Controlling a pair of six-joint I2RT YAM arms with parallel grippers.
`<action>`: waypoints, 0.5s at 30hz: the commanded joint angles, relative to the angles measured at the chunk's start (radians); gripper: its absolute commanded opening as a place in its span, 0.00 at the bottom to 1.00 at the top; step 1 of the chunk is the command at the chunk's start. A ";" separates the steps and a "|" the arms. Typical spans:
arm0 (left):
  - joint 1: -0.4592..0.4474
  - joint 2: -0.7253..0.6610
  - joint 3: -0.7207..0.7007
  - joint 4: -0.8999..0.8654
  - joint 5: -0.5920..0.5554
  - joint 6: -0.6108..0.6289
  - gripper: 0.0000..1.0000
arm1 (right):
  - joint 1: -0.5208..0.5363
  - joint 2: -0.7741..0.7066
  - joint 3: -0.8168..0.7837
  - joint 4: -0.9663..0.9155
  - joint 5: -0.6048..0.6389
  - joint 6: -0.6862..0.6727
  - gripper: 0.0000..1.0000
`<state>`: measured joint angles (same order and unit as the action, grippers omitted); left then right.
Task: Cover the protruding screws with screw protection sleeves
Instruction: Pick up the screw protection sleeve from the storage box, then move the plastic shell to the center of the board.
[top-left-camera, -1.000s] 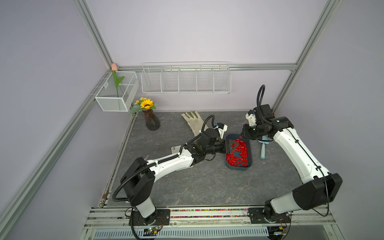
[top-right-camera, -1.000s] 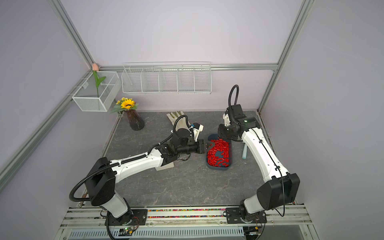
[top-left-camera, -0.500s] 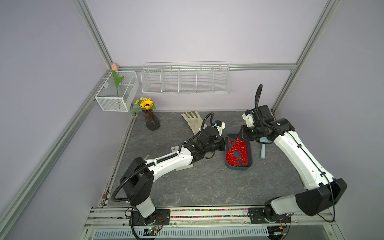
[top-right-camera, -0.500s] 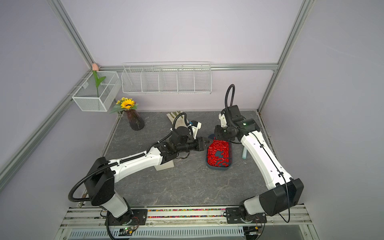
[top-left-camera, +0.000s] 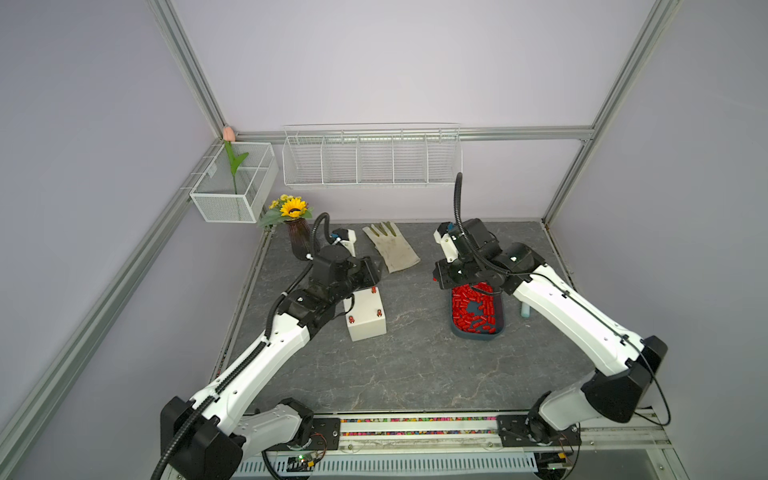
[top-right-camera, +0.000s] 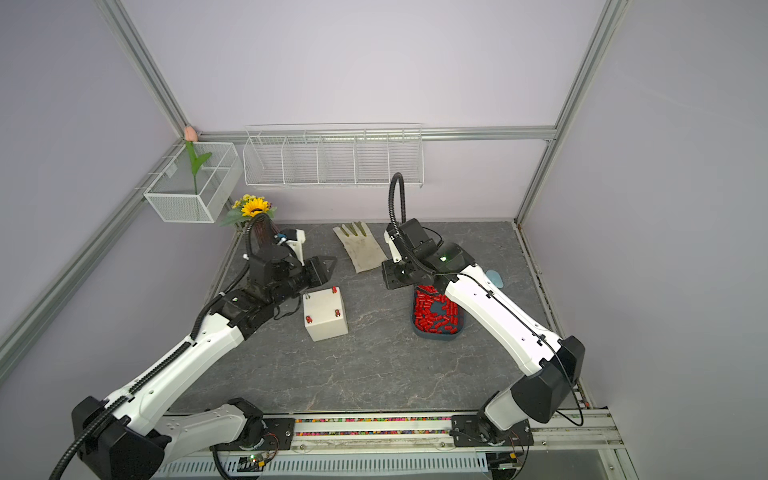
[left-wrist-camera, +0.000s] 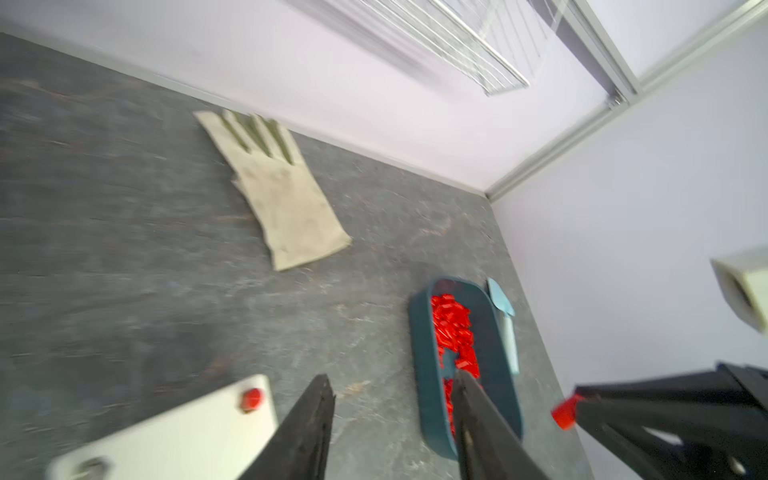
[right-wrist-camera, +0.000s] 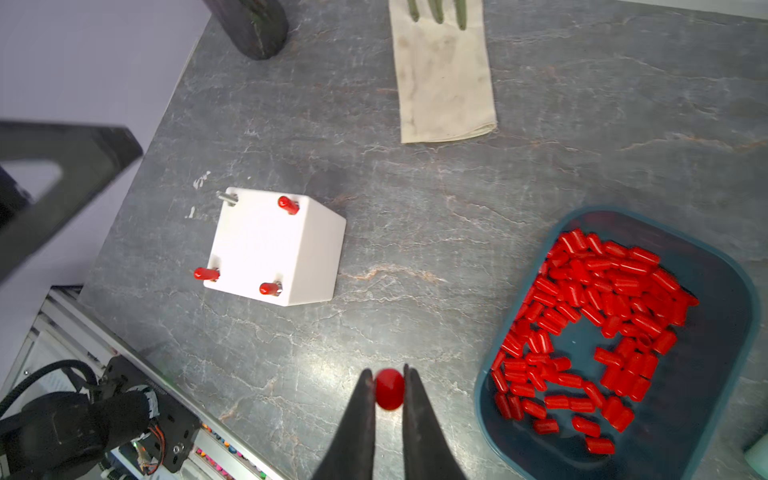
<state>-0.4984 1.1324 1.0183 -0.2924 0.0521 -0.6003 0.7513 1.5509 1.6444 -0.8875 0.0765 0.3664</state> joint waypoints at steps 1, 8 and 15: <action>0.103 -0.020 -0.041 -0.119 0.004 0.066 0.49 | 0.045 0.051 0.044 0.042 0.044 0.001 0.16; 0.297 0.006 -0.119 -0.070 0.101 0.082 0.54 | 0.087 0.111 0.095 0.045 0.029 0.017 0.16; 0.353 0.116 -0.138 -0.031 0.171 0.091 0.64 | 0.088 0.117 0.110 0.029 0.028 0.016 0.16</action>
<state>-0.1631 1.2152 0.8963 -0.3489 0.1658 -0.5243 0.8333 1.6611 1.7283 -0.8562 0.0898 0.3706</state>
